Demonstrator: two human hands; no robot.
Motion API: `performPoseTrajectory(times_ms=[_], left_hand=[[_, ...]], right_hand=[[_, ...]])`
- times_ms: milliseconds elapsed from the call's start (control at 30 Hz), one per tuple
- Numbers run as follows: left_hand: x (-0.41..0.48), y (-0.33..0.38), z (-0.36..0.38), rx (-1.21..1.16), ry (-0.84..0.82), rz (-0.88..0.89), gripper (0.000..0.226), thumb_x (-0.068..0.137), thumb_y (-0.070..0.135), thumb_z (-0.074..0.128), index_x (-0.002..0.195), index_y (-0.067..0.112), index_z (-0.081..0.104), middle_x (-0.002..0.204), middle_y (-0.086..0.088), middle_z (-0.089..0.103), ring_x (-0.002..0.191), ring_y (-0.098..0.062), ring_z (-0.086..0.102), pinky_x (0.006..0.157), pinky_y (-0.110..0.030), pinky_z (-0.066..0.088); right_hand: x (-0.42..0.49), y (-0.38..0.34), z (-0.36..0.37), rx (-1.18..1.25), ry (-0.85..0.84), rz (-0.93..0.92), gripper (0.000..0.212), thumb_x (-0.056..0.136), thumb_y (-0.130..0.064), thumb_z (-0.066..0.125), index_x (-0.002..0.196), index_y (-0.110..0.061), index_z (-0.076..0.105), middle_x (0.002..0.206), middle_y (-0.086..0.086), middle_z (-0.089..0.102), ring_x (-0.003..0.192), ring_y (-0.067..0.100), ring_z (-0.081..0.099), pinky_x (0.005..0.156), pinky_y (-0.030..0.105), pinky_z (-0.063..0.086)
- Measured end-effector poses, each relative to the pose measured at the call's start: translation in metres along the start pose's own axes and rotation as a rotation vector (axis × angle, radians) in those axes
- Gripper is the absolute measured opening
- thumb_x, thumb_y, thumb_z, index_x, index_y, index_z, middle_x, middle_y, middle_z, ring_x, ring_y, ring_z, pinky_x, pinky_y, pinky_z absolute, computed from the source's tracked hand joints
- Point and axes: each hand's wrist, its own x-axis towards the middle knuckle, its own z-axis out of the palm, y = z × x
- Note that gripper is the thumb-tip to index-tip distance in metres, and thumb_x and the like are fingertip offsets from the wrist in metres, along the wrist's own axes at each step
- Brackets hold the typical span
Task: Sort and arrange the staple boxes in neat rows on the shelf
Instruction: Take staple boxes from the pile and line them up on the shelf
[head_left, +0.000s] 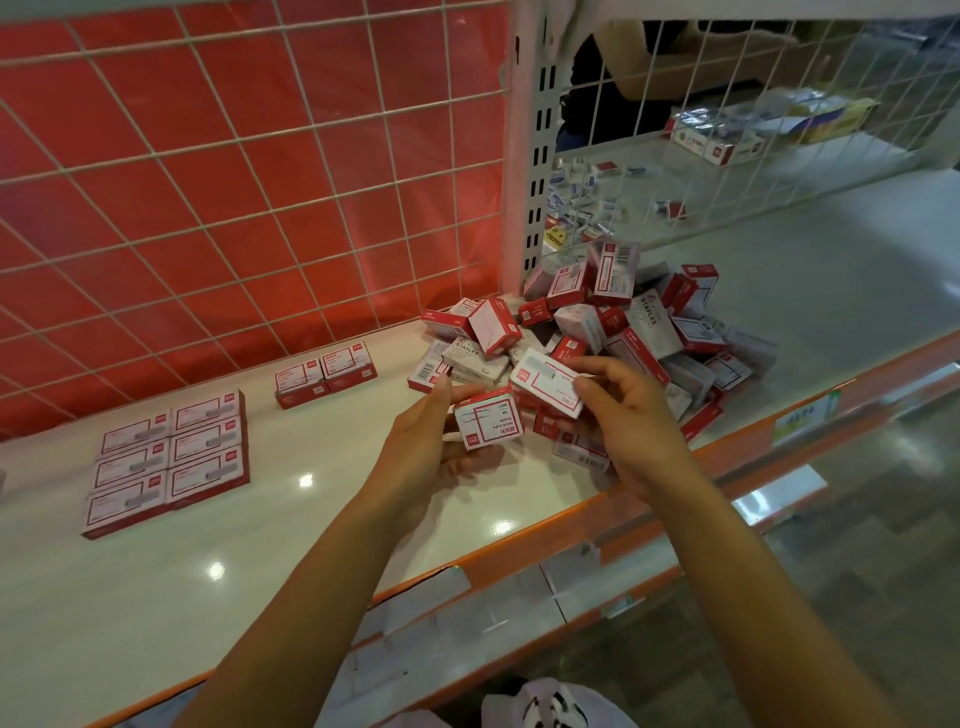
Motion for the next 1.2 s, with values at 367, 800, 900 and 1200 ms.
performPoseTrajectory(times_ms=[367, 800, 900, 1200], left_hand=[[0.000, -0.010, -0.009, 0.046, 0.005, 0.029, 0.027, 0.099, 0.015, 0.048, 0.111, 0.036, 0.062, 0.095, -0.005, 0.073, 0.071, -0.021, 0.062, 0.078, -0.041, 0.054], [-0.003, -0.017, -0.025, 0.063, 0.048, 0.014, 0.024, 0.099, 0.018, 0.049, 0.115, 0.032, 0.061, 0.085, -0.001, 0.073, 0.073, -0.020, 0.069, 0.080, -0.043, 0.056], [-0.007, -0.021, -0.031, 0.033, 0.050, -0.006, 0.024, 0.099, 0.018, 0.048, 0.116, 0.030, 0.059, 0.085, -0.001, 0.074, 0.076, -0.022, 0.072, 0.069, -0.035, 0.057], [-0.020, -0.022, -0.054, -0.223, 0.023, -0.060, 0.037, 0.089, 0.034, 0.062, 0.121, 0.022, 0.049, 0.099, -0.010, 0.073, 0.082, -0.027, 0.072, 0.066, -0.031, 0.058]], right_hand=[[-0.009, 0.010, 0.017, -0.108, -0.141, -0.021, 0.046, 0.086, 0.007, 0.058, 0.122, -0.022, 0.054, 0.101, 0.016, 0.064, 0.094, 0.020, 0.067, 0.071, 0.027, 0.056], [-0.015, 0.023, 0.035, -0.279, -0.162, -0.071, 0.037, 0.086, 0.000, 0.062, 0.121, -0.009, 0.050, 0.073, 0.003, 0.068, 0.074, 0.024, 0.070, 0.070, 0.039, 0.059], [-0.020, 0.030, 0.045, -0.272, -0.094, -0.091, 0.027, 0.088, -0.005, 0.062, 0.112, -0.011, 0.051, 0.067, 0.004, 0.069, 0.067, 0.024, 0.070, 0.063, 0.044, 0.059], [-0.038, 0.053, 0.082, -0.665, -0.024, -0.603, 0.015, 0.092, -0.021, 0.058, 0.105, -0.015, 0.055, 0.072, -0.008, 0.066, 0.062, 0.009, 0.066, 0.056, 0.031, 0.055]])
